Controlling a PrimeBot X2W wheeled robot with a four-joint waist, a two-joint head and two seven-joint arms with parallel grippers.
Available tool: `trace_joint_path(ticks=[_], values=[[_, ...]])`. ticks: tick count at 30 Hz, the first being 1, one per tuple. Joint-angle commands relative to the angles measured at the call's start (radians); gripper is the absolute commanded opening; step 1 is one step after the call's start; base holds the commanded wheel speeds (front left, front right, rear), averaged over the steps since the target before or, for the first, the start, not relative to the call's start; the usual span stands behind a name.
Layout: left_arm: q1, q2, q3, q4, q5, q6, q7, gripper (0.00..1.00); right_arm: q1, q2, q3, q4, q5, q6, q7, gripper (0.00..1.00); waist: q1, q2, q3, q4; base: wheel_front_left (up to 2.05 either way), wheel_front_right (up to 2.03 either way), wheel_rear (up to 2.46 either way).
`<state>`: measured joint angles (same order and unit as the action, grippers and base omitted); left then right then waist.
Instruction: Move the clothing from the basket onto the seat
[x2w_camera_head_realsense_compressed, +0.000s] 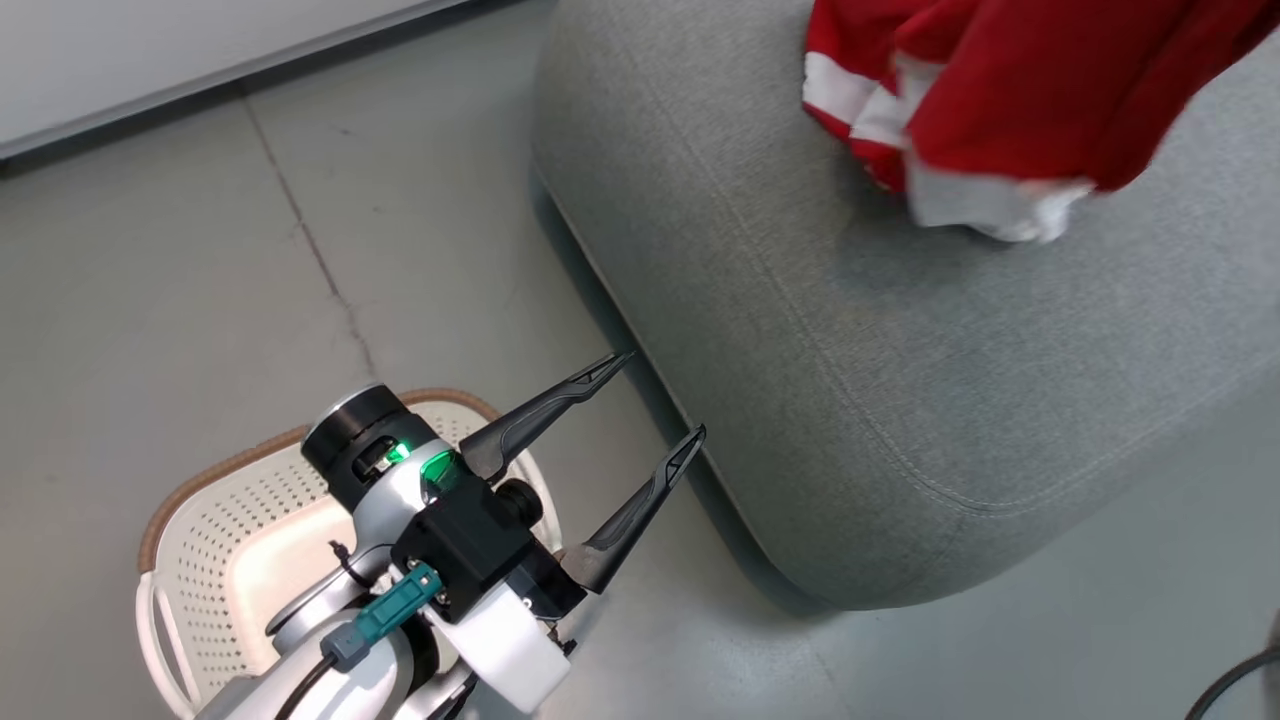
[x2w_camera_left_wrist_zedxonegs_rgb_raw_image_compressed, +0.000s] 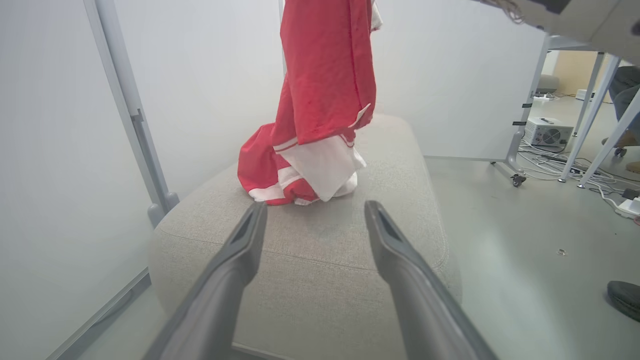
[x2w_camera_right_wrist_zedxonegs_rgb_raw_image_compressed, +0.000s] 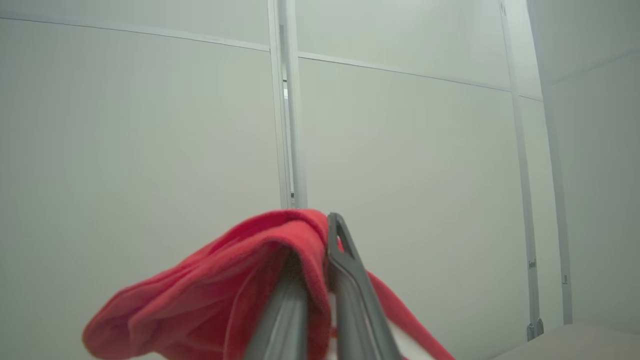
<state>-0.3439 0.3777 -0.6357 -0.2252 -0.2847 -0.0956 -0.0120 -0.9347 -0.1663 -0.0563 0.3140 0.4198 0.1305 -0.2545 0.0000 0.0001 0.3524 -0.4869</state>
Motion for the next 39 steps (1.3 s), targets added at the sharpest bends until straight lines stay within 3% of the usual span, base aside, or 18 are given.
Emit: trace_joint_path(ticks=[1,8,13,22,26,27,28,29,39], values=[[-0.025,0.007,0.000,-0.007,0.006,-0.004,0.001,1.00,-0.041,-0.028,-0.023,0.022,-0.013,0.001,0.001,0.00,0.0000,-0.0001,0.028,0.030,0.00,0.00,0.00],[-0.081,0.012,-0.022,-0.037,0.025,-0.013,0.013,1.00,-0.209,-0.136,-0.113,0.180,-0.037,0.000,-0.008,0.00,0.0000,-0.0001,0.136,0.107,0.00,0.00,0.00],[-0.124,0.020,-0.038,-0.060,0.039,-0.017,0.026,1.00,-0.233,-0.170,-0.157,0.302,-0.052,0.000,-0.011,0.00,0.0000,-0.0001,0.209,0.139,0.00,0.00,0.00],[-0.202,0.048,-0.045,-0.097,0.058,-0.025,0.060,1.00,-0.155,-0.116,-0.235,0.484,-0.063,0.000,-0.011,0.00,0.0000,-0.0001,0.341,0.151,0.00,0.00,0.00],[-0.214,0.055,-0.048,-0.094,0.057,-0.025,0.062,1.00,-0.116,-0.094,-0.274,0.495,-0.070,0.000,-0.011,0.00,0.0000,-0.0001,0.349,0.149,0.00,0.00,0.00],[-0.217,0.056,-0.048,-0.092,0.056,-0.025,0.060,1.00,-0.109,-0.088,-0.278,0.490,-0.074,0.000,-0.011,0.04,0.0000,-0.0001,0.348,0.147,0.00,0.00,0.00],[-0.217,0.058,-0.048,-0.089,0.054,-0.025,0.058,1.00,-0.104,-0.081,-0.283,0.482,-0.076,0.000,-0.011,0.47,0.0000,-0.0001,0.345,0.145,0.00,0.00,0.00],[-0.216,0.059,-0.049,-0.084,0.052,-0.025,0.056,1.00,-0.100,-0.080,-0.290,0.471,-0.082,0.000,-0.011,1.00,0.0000,-0.0001,0.340,0.143,0.00,0.00,0.00],[-0.151,0.021,-0.073,-0.006,0.008,-0.010,-0.015,1.00,0.042,-0.052,-0.296,0.331,-0.180,0.000,-0.011,1.00,0.0000,-0.0001,0.179,0.149,0.00,0.00,0.00]])
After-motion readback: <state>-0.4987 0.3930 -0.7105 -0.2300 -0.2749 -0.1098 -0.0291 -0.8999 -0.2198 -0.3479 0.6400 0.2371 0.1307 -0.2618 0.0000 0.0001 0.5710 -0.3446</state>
